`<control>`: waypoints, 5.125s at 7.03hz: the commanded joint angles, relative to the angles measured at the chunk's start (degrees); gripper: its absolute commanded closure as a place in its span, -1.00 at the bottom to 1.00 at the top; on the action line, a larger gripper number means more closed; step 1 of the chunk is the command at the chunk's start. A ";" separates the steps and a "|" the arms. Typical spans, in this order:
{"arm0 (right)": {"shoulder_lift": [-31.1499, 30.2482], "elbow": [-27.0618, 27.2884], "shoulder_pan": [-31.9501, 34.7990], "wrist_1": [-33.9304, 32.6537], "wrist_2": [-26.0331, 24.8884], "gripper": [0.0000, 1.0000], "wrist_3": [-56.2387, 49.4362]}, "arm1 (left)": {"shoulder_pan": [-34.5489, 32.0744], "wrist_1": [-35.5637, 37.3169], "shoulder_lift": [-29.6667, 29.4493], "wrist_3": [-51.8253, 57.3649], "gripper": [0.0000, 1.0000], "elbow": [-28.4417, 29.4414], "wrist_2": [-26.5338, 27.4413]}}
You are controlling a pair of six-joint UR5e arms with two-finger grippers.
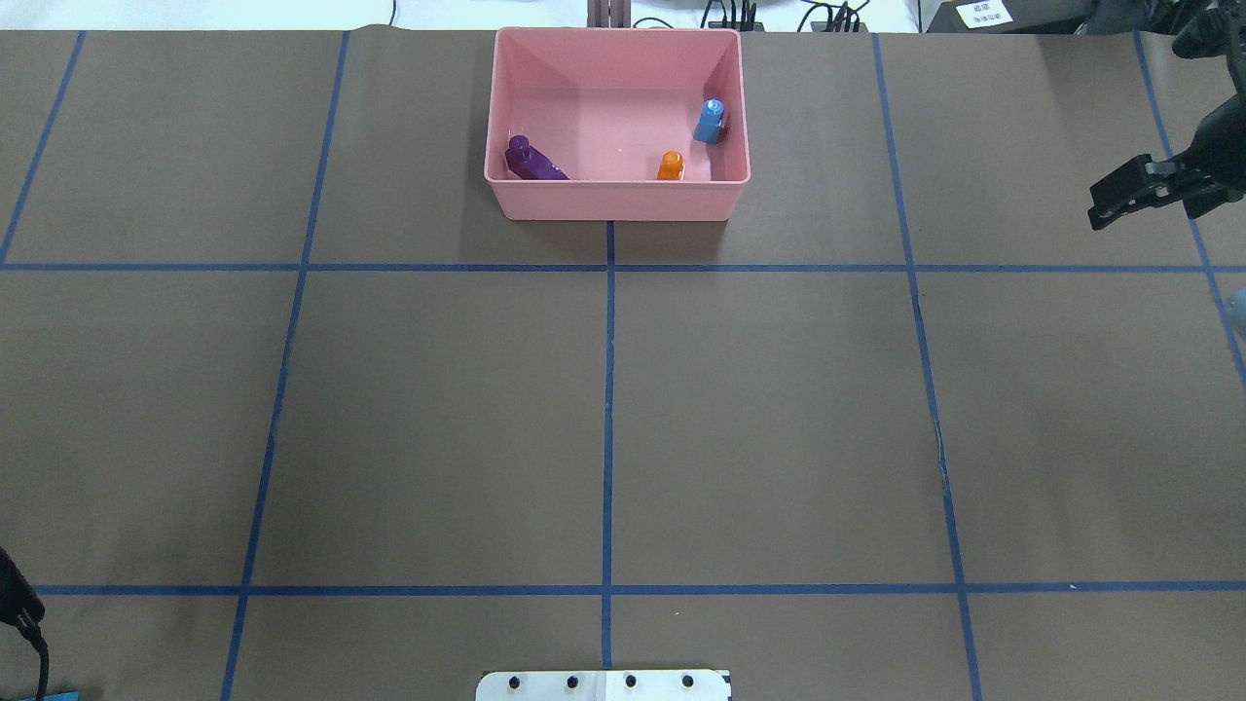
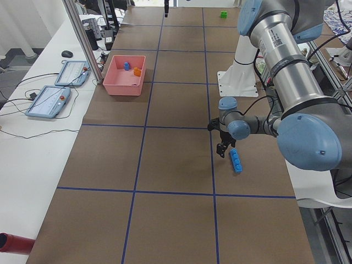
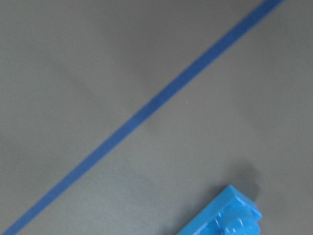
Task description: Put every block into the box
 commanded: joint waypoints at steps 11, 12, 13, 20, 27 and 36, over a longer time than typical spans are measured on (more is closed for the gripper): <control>-0.09 -0.65 -0.17 0.28 0.00 -0.99 -0.01 | 10.36 0.24 -3.29 -3.96 0.17 4.64 2.50; -0.09 -0.56 -0.17 0.29 0.00 -0.99 -0.01 | 9.93 0.24 -3.29 -4.04 0.78 4.38 2.49; -0.09 -0.56 -0.17 0.29 0.00 -0.98 -0.01 | 9.40 0.24 -3.20 -4.39 1.00 3.86 2.58; 0.61 -2.14 -0.26 0.46 -0.09 -0.99 -0.09 | -26.92 1.90 -15.72 -12.39 1.00 -5.29 -20.32; 0.70 -2.23 -0.26 0.46 -0.18 -0.99 -2.03 | -43.77 32.59 -79.15 -20.65 1.00 25.65 -21.85; 0.79 -1.44 0.61 0.55 3.41 -0.99 -3.52 | -41.50 9.12 -105.95 -32.78 -1.00 75.13 -12.89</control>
